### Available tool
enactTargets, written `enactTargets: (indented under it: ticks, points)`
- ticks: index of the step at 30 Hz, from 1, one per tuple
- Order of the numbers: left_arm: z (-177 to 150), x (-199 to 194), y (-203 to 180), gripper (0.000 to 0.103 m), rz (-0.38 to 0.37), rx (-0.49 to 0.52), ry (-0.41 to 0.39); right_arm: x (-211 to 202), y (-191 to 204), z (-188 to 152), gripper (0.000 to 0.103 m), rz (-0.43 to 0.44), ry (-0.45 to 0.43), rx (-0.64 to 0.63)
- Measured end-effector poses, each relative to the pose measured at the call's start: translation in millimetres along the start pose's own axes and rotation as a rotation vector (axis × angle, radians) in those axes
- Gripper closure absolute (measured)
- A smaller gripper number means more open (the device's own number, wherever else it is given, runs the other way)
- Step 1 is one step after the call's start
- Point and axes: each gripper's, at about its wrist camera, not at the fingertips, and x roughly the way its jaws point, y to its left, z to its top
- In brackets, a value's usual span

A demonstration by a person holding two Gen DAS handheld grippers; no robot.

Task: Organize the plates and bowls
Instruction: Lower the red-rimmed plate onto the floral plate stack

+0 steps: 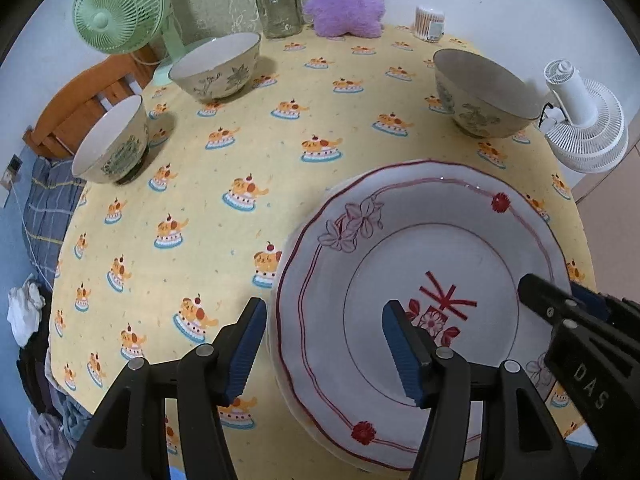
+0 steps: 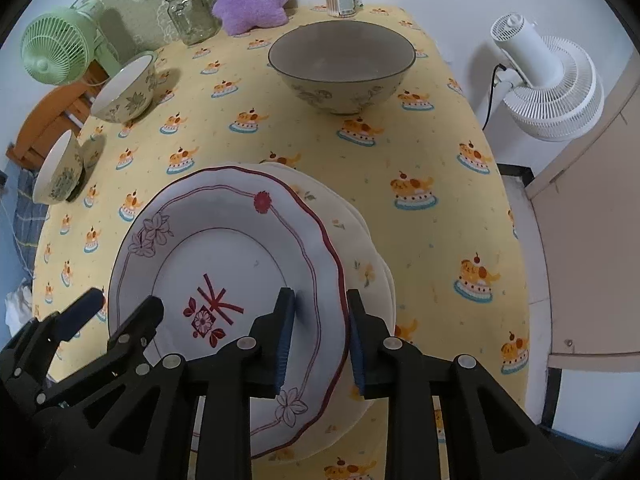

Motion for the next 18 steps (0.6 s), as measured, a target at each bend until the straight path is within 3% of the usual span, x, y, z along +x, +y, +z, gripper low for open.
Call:
enactTargets:
  ticks: [5,8,12,18]
  points:
    - [-0.7,0.3,-3.3,0.041,-0.015,0.011,0.000,0.7,3.2,0.2,0.071,-0.038,-0.001,-0.029]
    - [-0.1,-0.5,-6.4,0.041,-0.023,0.025,-0.002,0.9,4.5,-1.2,0.057,-0.039,-0.002,-0.048]
    - [0.3,-0.7,-6.0,0.040,-0.031,0.027,-0.001,-0.9,-3.5,-3.5,0.050,-0.016,-0.008,-0.002]
    - [2.0,-4.8,-1.3,0.040,-0.049,0.030,-0.012,-9.4,-0.7,-3.0,0.048,-0.007,-0.026,0.020]
